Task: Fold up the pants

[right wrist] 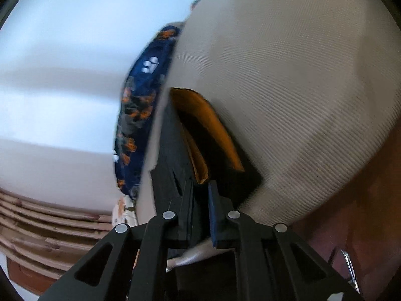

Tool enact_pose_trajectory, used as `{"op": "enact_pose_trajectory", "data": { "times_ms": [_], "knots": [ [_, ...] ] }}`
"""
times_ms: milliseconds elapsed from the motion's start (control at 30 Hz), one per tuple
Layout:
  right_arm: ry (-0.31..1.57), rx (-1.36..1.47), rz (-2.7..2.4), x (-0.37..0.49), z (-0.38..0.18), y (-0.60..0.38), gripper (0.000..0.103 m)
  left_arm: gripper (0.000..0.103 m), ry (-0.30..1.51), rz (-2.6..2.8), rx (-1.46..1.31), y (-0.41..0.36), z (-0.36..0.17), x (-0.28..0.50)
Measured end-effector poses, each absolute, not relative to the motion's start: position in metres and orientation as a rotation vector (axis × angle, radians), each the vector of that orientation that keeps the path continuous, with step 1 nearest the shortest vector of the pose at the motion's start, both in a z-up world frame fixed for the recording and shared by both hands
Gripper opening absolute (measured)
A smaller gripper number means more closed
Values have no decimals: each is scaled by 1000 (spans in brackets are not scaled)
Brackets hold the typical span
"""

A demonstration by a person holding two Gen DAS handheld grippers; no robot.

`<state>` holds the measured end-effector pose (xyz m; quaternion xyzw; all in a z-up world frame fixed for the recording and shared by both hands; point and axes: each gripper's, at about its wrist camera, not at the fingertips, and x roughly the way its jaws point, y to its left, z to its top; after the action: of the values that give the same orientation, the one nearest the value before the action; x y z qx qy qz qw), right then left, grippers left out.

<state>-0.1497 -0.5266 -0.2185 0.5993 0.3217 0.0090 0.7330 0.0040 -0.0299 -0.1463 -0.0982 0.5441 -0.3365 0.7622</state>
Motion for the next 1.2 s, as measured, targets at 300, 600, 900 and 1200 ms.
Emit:
{"op": "enact_pose_trajectory", "data": {
  "times_ms": [300, 600, 900, 1200],
  "knots": [
    [717, 1357, -2, -150, -236, -536, 9, 91, 1188, -737, -188, -41, -148, 4],
    [796, 1166, -139, -138, -201, -532, 34, 91, 1192, -737, -200, -37, -151, 3],
    [781, 1219, -101, -132, -213, -546, 35, 91, 1201, -730, -199, -34, -153, 4],
    [794, 1251, -43, -133, -226, -538, 19, 91, 1204, -771, -238, -42, -143, 19]
  ]
}}
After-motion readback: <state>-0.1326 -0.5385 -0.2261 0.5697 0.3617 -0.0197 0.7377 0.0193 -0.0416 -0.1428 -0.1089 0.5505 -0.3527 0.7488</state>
